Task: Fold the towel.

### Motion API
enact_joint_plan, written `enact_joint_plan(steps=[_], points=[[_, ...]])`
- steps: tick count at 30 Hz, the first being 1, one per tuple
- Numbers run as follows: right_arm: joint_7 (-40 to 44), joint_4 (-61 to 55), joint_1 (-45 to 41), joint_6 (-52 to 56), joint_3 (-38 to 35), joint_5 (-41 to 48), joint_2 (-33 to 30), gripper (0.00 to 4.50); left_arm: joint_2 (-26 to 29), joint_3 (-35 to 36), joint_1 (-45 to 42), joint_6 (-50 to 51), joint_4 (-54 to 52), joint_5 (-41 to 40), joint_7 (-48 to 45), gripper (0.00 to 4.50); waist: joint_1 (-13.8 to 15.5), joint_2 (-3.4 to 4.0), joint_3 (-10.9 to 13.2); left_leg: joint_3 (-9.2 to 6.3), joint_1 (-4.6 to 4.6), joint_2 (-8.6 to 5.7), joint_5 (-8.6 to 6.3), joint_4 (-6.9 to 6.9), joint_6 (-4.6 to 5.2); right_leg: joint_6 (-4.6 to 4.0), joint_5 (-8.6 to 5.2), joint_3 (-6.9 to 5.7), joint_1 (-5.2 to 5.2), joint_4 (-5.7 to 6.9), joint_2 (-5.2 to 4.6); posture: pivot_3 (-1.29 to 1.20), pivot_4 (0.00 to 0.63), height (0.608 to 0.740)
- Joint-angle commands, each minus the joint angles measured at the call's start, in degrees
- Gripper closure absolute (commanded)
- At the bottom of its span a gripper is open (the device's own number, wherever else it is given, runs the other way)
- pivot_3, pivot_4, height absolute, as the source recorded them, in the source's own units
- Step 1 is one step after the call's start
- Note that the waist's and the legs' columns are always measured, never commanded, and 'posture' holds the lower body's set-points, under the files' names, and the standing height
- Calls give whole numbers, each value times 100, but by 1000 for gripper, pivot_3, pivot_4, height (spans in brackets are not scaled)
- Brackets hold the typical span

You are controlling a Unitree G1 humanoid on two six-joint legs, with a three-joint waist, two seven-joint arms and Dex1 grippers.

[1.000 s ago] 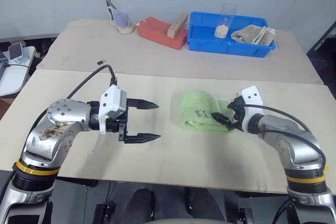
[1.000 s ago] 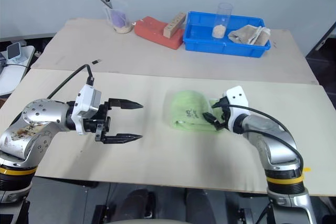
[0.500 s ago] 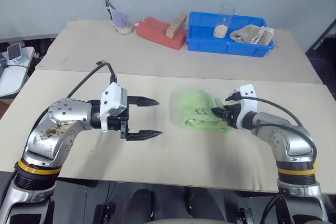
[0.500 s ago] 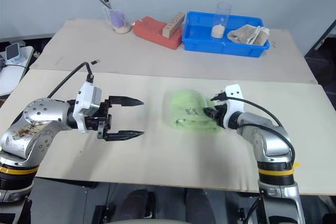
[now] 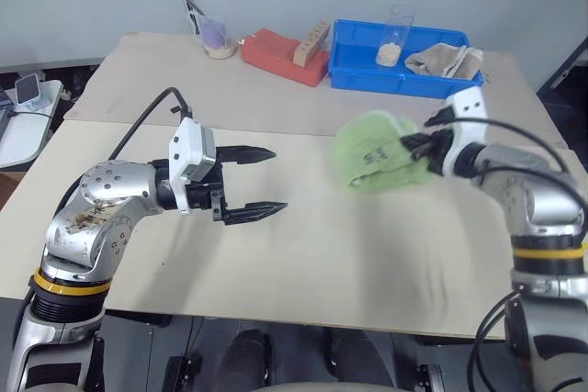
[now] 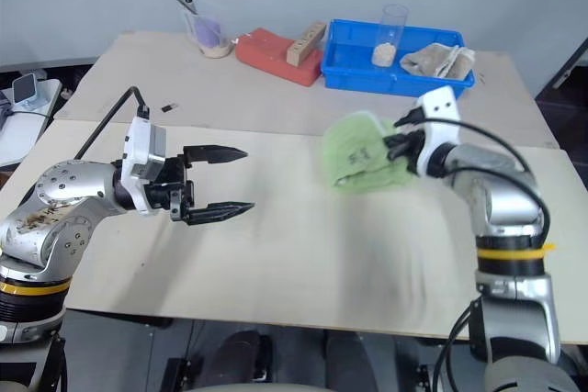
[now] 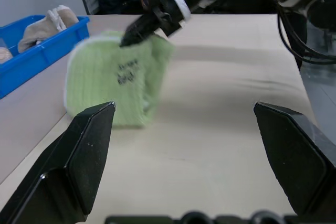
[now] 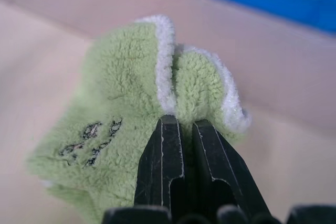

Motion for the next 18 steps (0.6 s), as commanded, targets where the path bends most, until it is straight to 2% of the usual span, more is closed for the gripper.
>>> enact_joint_plan(steps=[1,6,7,16,17,18], points=[[-95,859,-200,-401,-41,-304,-10,4489,54,216,-136,69,-28,-250,-110,0,-5,0,0,1,-1,-1,0,0,0,0,0,0,0,-1,0,0,150,714],[-495,1493,-243,-616,-282,-396,333,4489,152,276,-182,166,45,-291,-132,0,-37,1,0,2,-1,-1,0,-3,0,-1,1,3,-3,2,0,0,150,714],[-525,1506,-238,-621,-348,-364,378,3657,166,281,-186,156,52,-276,-128,0,-47,1,1,1,-1,1,0,-3,0,-2,1,4,-5,4,1,0,150,714],[-561,962,-225,-443,-727,-197,344,697,320,448,20,69,70,-135,-7,0,-56,2,1,-3,-1,6,0,-8,0,-2,1,5,-7,5,0,0,150,714],[-534,848,-228,-417,-764,-175,305,254,376,481,83,78,81,-95,18,0,-56,2,1,-3,-2,7,0,-8,0,-2,1,5,-7,5,0,0,150,714],[-454,669,-228,-377,-800,-125,241,15,486,500,159,114,116,46,111,0,-56,3,1,-4,-2,7,0,-8,0,-2,1,5,-8,6,0,0,150,714]])
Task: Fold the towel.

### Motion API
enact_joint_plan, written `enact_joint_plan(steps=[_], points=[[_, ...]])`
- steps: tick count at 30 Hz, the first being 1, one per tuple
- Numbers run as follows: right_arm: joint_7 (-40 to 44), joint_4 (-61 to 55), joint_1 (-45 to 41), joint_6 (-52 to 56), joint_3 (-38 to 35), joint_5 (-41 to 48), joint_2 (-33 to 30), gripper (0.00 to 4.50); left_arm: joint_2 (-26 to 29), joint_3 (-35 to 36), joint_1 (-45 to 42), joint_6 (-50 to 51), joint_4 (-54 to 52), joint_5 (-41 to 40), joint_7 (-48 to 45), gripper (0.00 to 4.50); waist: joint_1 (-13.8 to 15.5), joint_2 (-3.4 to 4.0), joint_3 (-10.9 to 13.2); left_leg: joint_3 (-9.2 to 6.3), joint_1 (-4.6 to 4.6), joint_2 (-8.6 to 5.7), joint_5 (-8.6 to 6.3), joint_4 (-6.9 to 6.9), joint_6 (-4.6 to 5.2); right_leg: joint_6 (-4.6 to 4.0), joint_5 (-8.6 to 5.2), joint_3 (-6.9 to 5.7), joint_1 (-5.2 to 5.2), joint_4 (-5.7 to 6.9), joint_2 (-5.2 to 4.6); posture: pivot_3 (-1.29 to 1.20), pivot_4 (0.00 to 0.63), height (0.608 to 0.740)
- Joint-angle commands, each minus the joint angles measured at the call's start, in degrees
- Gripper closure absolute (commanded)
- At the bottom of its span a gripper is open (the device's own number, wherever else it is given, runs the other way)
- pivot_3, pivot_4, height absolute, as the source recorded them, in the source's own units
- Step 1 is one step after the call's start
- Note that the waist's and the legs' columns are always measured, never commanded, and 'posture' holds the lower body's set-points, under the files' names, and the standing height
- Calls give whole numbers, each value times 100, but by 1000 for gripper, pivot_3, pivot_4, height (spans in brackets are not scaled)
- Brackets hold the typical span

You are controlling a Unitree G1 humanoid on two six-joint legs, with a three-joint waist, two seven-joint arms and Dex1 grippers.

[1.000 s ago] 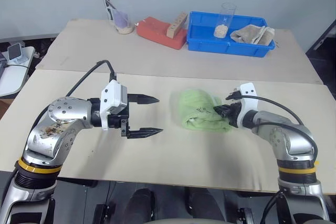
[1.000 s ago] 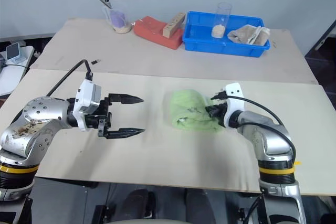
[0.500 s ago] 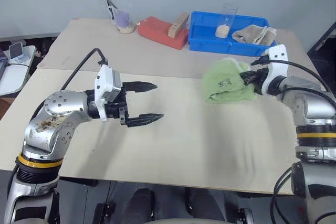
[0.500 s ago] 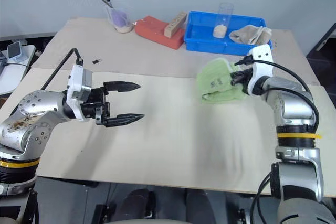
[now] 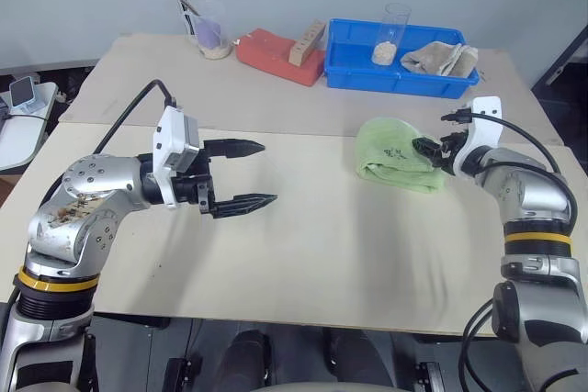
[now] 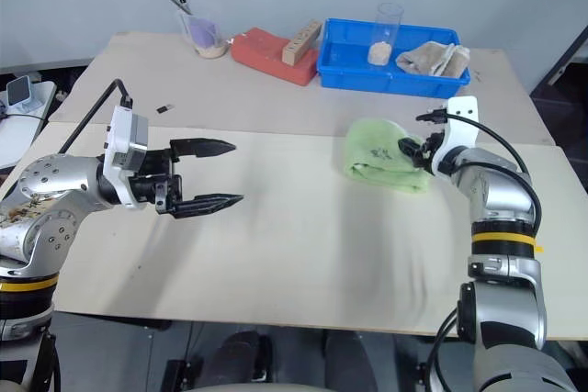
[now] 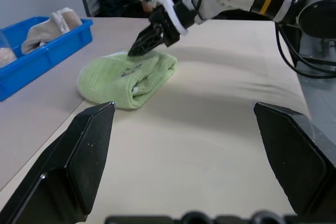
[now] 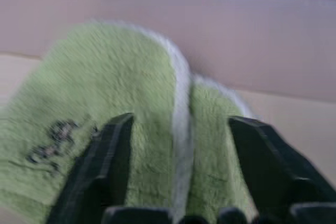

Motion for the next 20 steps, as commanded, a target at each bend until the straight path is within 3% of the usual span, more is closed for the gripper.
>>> enact_joint_plan(steps=[1,6,9,14,20], points=[[321,-811,-46,75,-237,255,-339,15,328,279,198,-56,43,390,237,0,-1,2,1,0,0,0,0,0,0,0,0,0,-1,0,0,0,150,714],[2201,-2258,767,-525,123,534,-1398,15,983,790,775,-50,155,996,545,0,28,15,9,-1,-7,3,0,-7,0,1,-1,-4,-12,-3,1,0,150,714],[2889,-2765,1303,-973,240,455,-1962,15,1262,1181,1345,-247,82,1288,596,0,37,15,9,0,-2,9,-2,-8,3,1,-1,-9,-7,-5,2,0,150,714],[3402,-3124,2011,-1484,-33,533,-2356,15,1323,1926,1949,-119,147,1247,658,0,46,13,10,11,7,9,-2,-5,2,0,-4,-8,-2,-4,-7,0,150,714],[3448,-3067,2398,-1832,-171,463,-2324,15,1281,2306,2282,58,-31,1050,574,0,59,12,11,19,13,10,-2,-5,2,-2,-6,-8,0,-1,-9,0,150,714]])
